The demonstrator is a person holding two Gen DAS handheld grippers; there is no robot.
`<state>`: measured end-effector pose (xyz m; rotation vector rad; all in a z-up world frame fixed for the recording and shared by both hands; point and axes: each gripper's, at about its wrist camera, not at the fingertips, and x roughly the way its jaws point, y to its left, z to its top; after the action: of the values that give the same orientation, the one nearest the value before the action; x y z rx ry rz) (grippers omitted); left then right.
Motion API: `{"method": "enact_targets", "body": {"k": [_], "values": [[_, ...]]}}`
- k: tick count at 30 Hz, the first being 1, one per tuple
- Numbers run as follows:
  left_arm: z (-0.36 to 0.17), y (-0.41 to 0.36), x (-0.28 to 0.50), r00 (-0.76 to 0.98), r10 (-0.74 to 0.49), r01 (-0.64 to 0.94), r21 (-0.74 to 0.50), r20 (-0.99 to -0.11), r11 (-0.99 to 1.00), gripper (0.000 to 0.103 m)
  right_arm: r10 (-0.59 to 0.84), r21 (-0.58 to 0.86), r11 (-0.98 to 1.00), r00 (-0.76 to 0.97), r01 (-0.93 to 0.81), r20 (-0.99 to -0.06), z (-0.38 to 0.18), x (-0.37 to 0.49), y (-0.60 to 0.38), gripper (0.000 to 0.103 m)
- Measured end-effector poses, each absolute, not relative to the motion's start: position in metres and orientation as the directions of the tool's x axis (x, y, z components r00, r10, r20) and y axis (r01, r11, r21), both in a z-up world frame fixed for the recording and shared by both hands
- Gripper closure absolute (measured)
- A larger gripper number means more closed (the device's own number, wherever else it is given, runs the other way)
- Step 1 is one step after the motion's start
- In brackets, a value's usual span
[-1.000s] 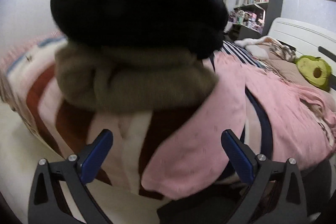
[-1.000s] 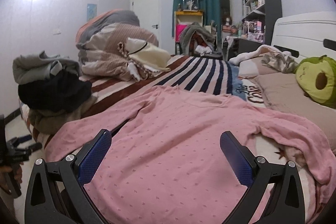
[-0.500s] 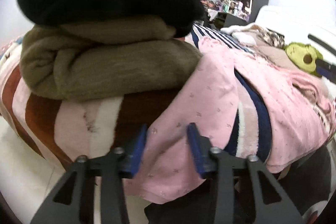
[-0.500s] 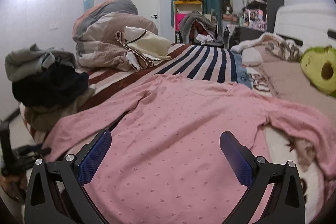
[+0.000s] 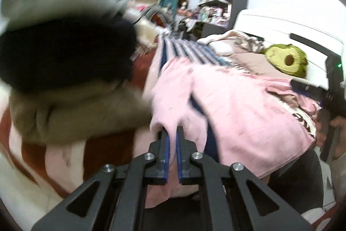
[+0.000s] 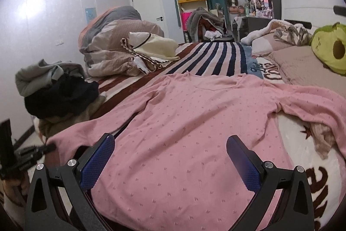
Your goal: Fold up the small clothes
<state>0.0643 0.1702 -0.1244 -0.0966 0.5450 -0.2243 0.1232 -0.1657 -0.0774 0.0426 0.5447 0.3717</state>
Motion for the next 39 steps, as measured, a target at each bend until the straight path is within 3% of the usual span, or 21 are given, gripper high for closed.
{"method": "enact_targets", "body": {"k": [6,11,19,23,29,30,33,39], "values": [[-0.058,0.102,0.082,0.857,-0.3,0.306,-0.055,-0.419,0.95,0.1,0.413,0.215,0.911,0.788,-0.352,-0.457,-0.079,0.107,-0.204,0.001],[-0.031,0.021,0.104,0.82,-0.399,0.437,-0.002,-0.41,0.899,0.1,0.383,0.245,0.921,0.819,-0.303,-0.427,-0.081,0.095,-0.251,0.0],[-0.07,-0.107,0.132,0.61,-0.605,0.657,-0.1,-0.511,0.747,0.1,0.273,0.263,0.95,0.86,-0.169,-0.432,-0.094,0.092,-0.326,0.001],[-0.112,-0.146,0.135,0.506,-0.629,0.703,-0.141,-0.591,0.697,0.1,0.254,0.279,0.951,0.852,-0.134,-0.457,-0.105,0.095,-0.35,0.001],[-0.125,-0.148,0.129,0.477,-0.63,0.71,-0.153,-0.613,0.687,0.1,0.262,0.287,0.948,0.843,-0.135,-0.469,-0.114,0.102,-0.357,0.001],[-0.124,-0.141,0.128,0.486,-0.625,0.704,-0.151,-0.611,0.694,0.093,0.263,0.288,0.948,0.843,-0.135,-0.469,-0.114,0.102,-0.357,0.001],[-0.117,-0.122,0.12,0.527,-0.614,0.679,-0.144,-0.588,0.72,0.057,0.263,0.287,0.949,0.84,-0.135,-0.474,-0.114,0.102,-0.354,0.001],[-0.095,-0.053,0.105,0.649,-0.559,0.575,-0.148,-0.517,0.805,0.044,0.262,0.249,0.956,0.833,-0.155,-0.487,-0.103,0.101,-0.331,0.001]]}}
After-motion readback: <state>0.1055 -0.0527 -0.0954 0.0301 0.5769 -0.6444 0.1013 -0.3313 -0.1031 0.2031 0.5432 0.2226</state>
